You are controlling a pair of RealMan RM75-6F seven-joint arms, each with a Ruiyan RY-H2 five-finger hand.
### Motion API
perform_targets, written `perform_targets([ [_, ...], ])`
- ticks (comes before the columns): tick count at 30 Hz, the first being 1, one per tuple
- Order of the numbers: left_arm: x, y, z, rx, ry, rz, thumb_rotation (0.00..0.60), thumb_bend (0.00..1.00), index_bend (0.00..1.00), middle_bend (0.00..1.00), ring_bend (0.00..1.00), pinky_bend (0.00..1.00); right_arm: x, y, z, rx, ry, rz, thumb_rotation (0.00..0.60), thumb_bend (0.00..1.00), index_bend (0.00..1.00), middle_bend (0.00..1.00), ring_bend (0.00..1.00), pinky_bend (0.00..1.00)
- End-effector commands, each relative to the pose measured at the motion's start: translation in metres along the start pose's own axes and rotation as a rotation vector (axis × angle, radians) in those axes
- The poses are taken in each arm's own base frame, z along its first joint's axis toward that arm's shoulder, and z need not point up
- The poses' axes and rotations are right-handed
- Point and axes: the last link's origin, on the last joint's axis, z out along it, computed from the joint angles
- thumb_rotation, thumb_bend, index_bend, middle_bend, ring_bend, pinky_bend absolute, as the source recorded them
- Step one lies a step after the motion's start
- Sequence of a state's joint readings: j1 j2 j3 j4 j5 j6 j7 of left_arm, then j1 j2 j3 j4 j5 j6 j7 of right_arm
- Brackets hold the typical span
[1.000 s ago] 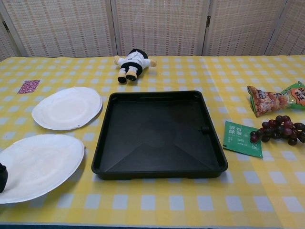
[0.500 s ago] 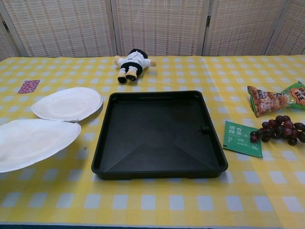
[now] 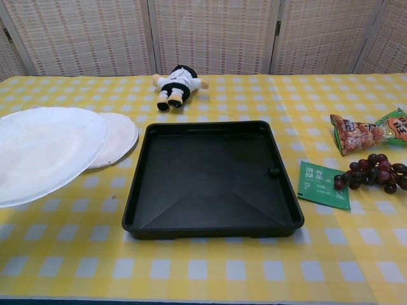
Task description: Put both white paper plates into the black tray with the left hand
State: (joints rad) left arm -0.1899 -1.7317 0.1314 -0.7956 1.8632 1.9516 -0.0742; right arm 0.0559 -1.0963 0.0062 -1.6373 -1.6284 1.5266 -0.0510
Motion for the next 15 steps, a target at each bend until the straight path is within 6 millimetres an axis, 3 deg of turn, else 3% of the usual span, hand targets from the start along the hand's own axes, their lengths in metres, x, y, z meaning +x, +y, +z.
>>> perform_targets([
  [1, -0.002, 0.005, 0.009, -0.028, -0.02, -0.001, 0.6, 0.49, 0.63, 1.0, 1.0, 1.0, 0.001, -0.001, -0.001, 0.005, 0.001, 0.002, 0.6, 0.36, 0.0, 0.0, 0.0, 0.0],
  [15, -0.021, 0.026, 0.07, -0.073, -0.036, -0.033, 0.6, 0.49, 0.63, 1.0, 1.0, 1.0, 0.002, 0.001, -0.004, 0.005, -0.007, 0.005, 0.6, 0.37, 0.0, 0.0, 0.0, 0.0],
])
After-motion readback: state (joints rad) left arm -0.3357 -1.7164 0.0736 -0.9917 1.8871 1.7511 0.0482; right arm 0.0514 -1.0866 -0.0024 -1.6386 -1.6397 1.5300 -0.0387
